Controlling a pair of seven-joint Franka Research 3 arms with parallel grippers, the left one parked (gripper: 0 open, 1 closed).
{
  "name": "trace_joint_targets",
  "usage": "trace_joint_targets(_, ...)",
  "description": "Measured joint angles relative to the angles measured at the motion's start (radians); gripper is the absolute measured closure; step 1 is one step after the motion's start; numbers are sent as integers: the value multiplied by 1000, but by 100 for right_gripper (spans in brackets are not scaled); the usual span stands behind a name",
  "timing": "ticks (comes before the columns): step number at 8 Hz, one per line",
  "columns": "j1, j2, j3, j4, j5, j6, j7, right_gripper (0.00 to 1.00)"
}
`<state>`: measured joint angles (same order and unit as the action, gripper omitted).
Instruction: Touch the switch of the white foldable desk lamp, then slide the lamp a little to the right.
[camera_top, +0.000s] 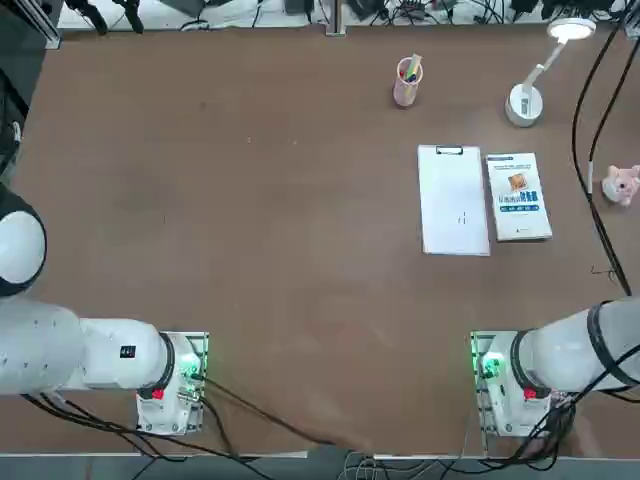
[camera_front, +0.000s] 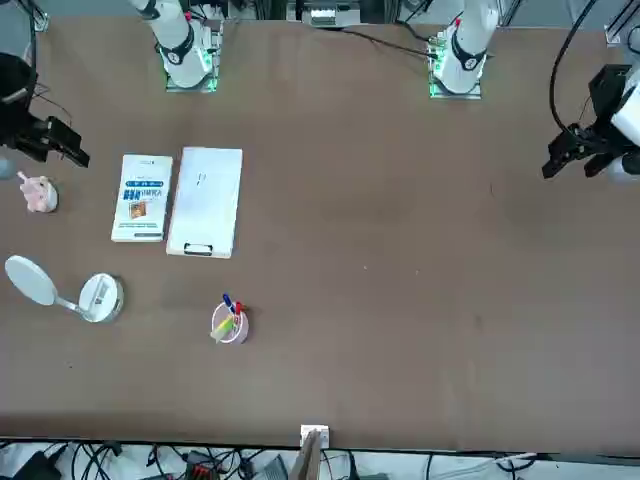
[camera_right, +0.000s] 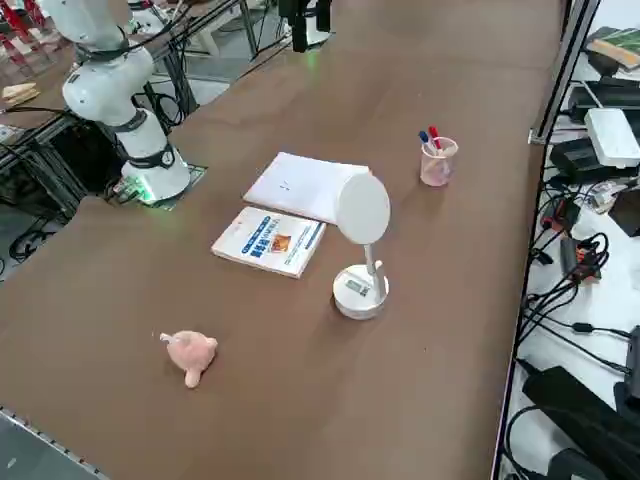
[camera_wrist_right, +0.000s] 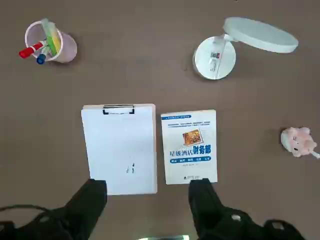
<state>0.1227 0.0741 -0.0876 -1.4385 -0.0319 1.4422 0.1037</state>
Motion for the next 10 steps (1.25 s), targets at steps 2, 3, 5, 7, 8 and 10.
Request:
trace_joint_targets(2,1,0,0,0,-1,0,0,0)
trace_joint_targets(3,1,2,0,0,-1,0,-3,0)
trace_joint_targets(5,1,30,0,-1,-21,1,-72,0)
trace_joint_targets(7,0,84,0,1,-47,32,-156,0)
trace_joint_targets(8,1,108,0,3,-48,45,-174,0)
trace_joint_targets(10,1,152,0,6,-55,88,-204,0)
